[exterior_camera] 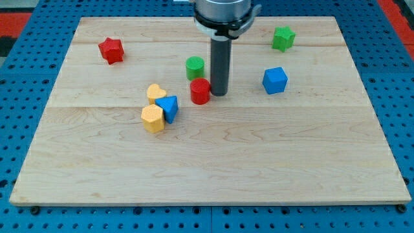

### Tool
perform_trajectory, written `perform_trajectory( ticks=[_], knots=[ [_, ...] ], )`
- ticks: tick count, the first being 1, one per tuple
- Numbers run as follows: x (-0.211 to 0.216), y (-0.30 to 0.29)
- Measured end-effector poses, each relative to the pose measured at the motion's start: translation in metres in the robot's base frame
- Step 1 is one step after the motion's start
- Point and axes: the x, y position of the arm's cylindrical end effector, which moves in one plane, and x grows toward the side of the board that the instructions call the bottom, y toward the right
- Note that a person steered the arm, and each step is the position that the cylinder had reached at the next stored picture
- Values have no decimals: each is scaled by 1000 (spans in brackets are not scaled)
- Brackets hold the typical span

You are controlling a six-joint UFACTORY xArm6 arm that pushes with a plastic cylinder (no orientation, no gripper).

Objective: Move the green circle closer to the red circle

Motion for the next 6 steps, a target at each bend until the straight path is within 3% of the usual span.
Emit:
perform_trajectory(
  ticks=[2, 3, 4, 5, 6],
  knots=[
    [0, -42],
    [-6, -29],
    [-48, 15],
    [-98, 18],
    [-98, -26]
  ],
)
